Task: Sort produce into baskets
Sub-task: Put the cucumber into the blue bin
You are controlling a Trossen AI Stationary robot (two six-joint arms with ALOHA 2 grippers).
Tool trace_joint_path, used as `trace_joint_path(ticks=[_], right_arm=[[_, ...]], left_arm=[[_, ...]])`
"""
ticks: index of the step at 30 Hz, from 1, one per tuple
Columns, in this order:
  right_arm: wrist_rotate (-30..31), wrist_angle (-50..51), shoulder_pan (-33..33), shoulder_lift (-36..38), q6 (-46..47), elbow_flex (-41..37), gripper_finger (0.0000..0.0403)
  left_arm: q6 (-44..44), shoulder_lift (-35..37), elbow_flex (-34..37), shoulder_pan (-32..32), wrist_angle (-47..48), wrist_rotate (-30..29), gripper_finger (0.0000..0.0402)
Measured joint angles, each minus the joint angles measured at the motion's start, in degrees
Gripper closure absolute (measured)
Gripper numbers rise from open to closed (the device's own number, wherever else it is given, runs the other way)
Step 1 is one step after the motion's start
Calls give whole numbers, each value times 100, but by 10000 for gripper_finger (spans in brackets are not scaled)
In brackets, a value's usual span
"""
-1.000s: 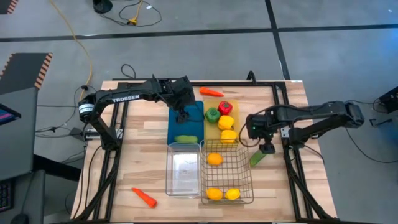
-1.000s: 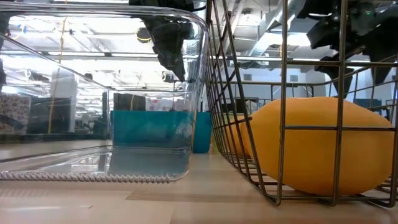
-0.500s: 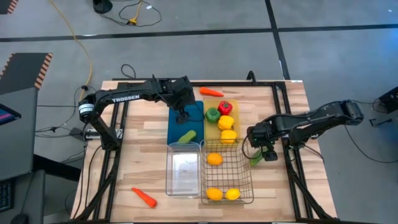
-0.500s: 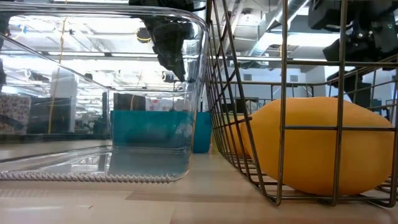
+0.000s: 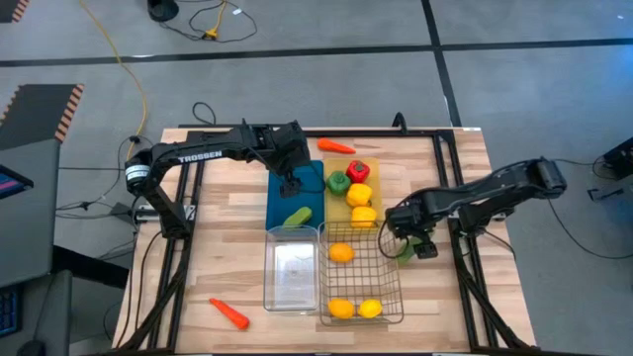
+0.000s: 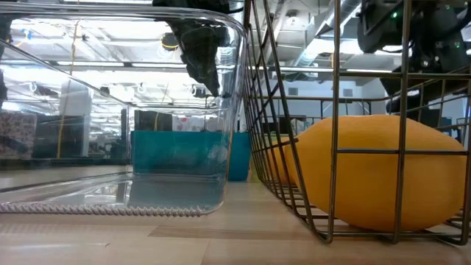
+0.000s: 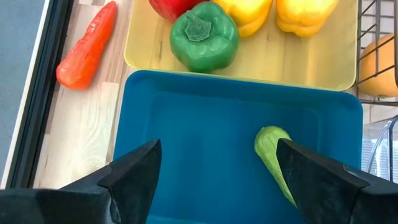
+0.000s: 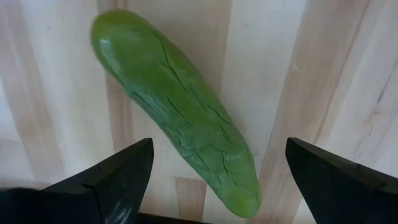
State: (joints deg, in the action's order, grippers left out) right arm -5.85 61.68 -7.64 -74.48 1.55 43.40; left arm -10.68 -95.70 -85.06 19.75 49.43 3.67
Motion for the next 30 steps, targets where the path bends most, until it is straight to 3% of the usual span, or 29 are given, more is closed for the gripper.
trace_joint_path(ticks=[10, 30], right_arm=[[-4, -2, 0, -519, 1, 0, 12], [-40, -125, 0, -547, 12, 2, 24]], left_arm=[[0, 0, 0, 0, 0, -1, 96], [0, 0, 0, 0, -2, -1, 96]])
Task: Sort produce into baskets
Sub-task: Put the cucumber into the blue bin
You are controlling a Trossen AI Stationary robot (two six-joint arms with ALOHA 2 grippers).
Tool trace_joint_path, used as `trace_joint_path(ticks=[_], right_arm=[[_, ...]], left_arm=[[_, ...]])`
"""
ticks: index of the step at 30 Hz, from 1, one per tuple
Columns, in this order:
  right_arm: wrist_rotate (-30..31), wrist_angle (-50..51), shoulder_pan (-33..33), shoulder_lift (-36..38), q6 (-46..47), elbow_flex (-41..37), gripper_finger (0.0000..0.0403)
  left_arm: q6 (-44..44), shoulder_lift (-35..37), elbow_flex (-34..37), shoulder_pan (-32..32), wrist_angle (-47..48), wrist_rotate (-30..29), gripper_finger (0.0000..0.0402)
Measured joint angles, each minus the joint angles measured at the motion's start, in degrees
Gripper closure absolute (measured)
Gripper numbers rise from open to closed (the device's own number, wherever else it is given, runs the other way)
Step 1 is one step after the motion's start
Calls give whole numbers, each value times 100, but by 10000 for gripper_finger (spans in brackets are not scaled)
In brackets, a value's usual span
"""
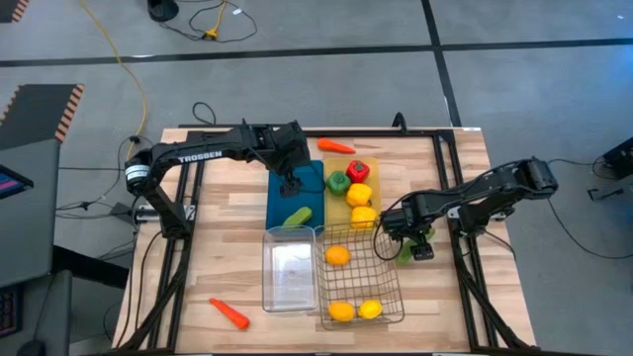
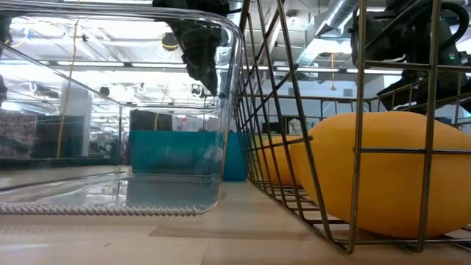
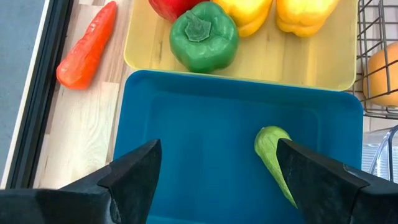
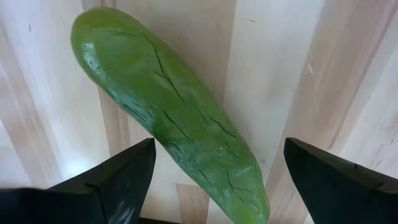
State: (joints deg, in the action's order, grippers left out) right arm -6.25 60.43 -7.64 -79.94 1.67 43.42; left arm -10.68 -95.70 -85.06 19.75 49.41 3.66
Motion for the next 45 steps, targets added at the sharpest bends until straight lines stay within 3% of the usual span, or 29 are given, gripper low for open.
trace_joint_path(ticks=[12, 24, 32, 45], right_arm=[[-23, 32, 0, 76, 24, 0, 75], [5, 82, -4, 304, 56, 0, 76], [5, 669, 15, 328, 1220, 26, 76], [183, 280, -376, 124, 1514, -123, 76]], left_arm=[[-1, 0, 0, -1, 0, 0, 96], [-2, 0, 0, -2, 0, 0, 96], [-2, 0, 0, -2, -1, 0, 96], [-17, 0, 0, -2, -3, 4, 96]])
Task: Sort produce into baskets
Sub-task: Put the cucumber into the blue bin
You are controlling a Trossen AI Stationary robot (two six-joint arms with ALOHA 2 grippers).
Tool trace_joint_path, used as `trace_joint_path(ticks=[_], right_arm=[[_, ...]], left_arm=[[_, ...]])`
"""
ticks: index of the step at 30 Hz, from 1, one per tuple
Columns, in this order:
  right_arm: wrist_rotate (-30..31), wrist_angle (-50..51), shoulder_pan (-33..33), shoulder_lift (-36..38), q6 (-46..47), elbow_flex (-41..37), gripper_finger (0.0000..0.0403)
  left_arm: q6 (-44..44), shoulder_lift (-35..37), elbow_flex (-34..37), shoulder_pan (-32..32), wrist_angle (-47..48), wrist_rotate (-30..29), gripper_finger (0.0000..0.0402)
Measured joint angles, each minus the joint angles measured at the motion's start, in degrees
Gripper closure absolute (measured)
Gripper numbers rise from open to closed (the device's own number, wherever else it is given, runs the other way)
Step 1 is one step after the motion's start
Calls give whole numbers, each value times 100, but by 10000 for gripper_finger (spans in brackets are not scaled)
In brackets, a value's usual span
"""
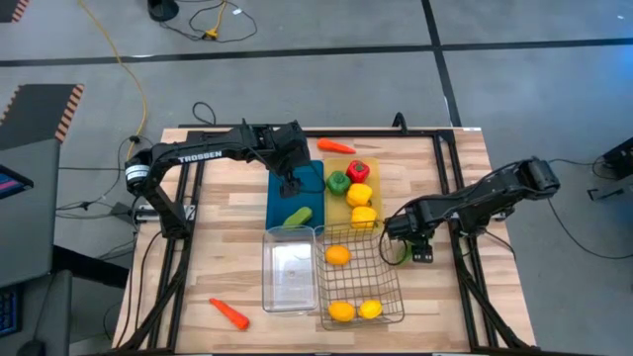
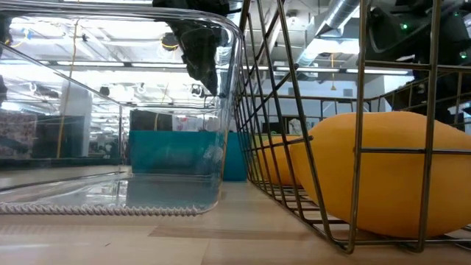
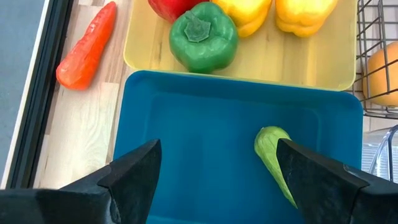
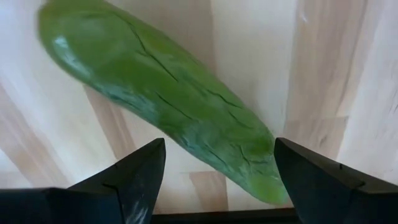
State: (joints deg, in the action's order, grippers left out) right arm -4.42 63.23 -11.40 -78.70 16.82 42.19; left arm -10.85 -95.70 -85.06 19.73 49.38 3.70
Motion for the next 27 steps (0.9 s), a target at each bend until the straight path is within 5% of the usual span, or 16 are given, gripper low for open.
trace_joint_path(ticks=[14, 27], right_arm=[[-5, -580, -78, -8, 286, -522, 95], [-315, -231, 32, 16, 333, -445, 235]], left_arm=[[-44, 0, 0, 0, -2, -2, 96], [-387, 0, 0, 9, -9, -7, 99]])
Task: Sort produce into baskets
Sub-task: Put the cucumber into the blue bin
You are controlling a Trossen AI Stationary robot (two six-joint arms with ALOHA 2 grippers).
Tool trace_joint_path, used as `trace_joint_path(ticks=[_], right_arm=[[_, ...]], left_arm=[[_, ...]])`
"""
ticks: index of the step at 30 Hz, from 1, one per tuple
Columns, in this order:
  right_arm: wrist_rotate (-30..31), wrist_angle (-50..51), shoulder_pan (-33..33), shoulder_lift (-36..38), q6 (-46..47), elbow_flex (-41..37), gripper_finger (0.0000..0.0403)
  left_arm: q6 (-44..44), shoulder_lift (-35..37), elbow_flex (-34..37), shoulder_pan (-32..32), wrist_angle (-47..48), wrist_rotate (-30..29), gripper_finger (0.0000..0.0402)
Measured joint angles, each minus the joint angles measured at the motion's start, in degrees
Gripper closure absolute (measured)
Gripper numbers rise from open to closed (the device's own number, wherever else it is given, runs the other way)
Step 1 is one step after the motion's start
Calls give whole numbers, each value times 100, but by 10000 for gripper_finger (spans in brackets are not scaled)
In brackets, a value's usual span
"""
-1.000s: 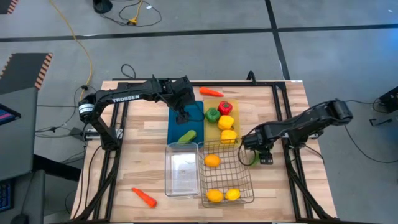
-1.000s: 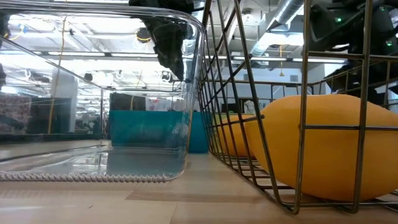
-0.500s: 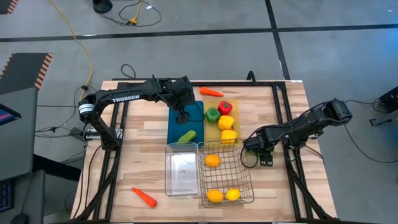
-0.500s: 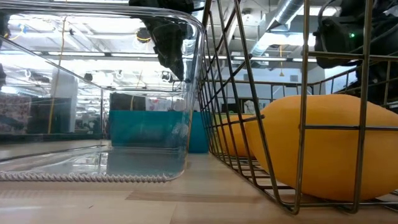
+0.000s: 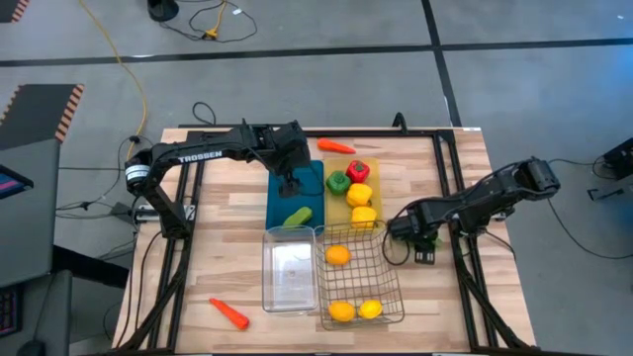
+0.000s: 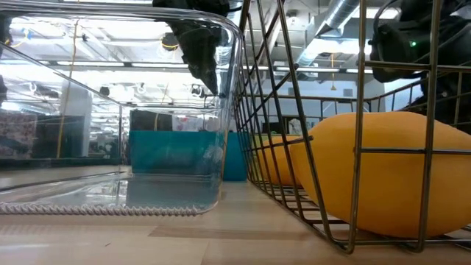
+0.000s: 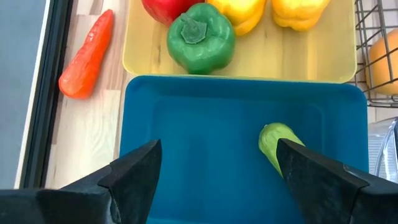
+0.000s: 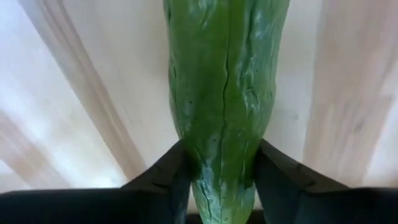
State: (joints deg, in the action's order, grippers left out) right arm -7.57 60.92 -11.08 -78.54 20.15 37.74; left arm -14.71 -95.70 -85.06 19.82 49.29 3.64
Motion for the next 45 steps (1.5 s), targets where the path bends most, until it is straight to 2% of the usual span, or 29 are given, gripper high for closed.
trace_joint_path(ticks=[2, 6, 13, 19, 23, 31, 34, 37, 45], right_arm=[[0, 263, 47, 6, -5, 88, 251], [-11, 820, 160, 57, -51, 359, 251], [-11, 1853, 332, 85, -145, 1060, 210], [61, 2540, 495, 98, -220, 1643, 225], [421, 2901, 588, 98, -219, 2032, 233], [1199, 2902, 780, 184, -266, 2827, 219], [1723, 2803, 878, 196, -375, 3131, 220], [2180, 2267, 1019, 196, -579, 3300, 222], [2272, -837, 1470, 39, -1842, 3255, 219]], left_arm=[[-25, 0, -1, 11, -15, 0, 99], [-60, 0, -2, 11, -25, -106, 99], [-150, 0, -222, 13, 70, -151, 100], [-215, 2, -621, 13, 443, -152, 100], [-217, 4, -876, 13, 852, -151, 100], [2, 9, -1089, 11, 1635, -149, 100], [39, 9, -1095, 9, 1875, -151, 100], [62, 9, -1095, 9, 2081, -151, 100], [280, 131, -1092, -7, 2556, -139, 100]])
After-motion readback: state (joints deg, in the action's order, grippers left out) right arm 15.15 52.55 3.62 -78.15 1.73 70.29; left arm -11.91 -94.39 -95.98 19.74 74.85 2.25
